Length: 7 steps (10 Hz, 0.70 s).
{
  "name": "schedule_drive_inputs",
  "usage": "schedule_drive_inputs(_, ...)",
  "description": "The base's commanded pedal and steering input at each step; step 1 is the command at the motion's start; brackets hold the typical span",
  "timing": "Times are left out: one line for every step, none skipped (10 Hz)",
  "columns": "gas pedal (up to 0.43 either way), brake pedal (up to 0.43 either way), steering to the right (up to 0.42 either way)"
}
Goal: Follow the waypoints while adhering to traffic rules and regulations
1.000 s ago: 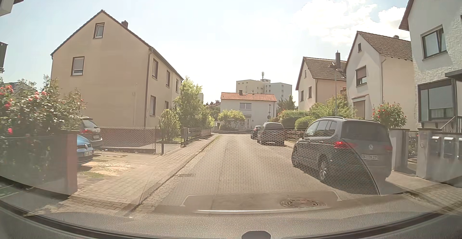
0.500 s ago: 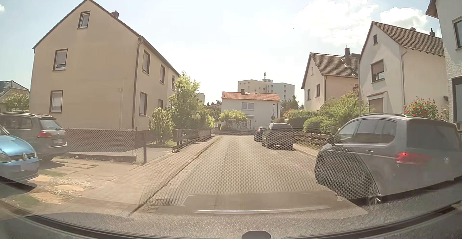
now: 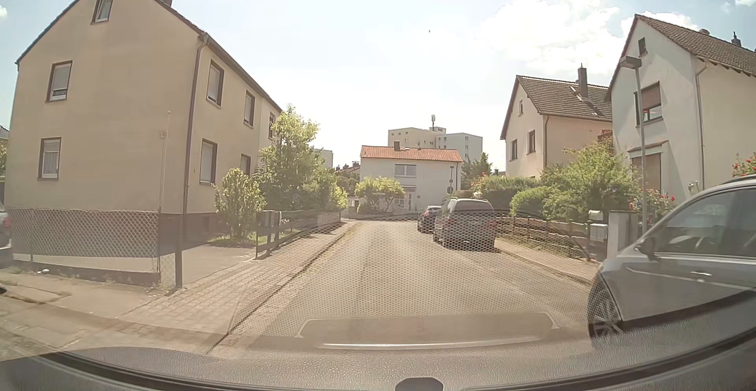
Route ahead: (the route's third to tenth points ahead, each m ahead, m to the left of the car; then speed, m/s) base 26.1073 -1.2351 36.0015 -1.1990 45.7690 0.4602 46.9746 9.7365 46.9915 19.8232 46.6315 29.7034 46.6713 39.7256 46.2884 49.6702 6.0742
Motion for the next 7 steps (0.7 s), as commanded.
schedule_drive_inputs(0.138,0.0,0.006)
schedule_drive_inputs(0.138,0.0,0.002)
schedule_drive_inputs(0.138,0.0,0.001)
schedule_drive_inputs(0.138,0.0,0.002)
schedule_drive_inputs(0.138,0.0,0.002)
schedule_drive_inputs(0.138,0.0,0.0)
schedule_drive_inputs(0.138,0.0,0.0)
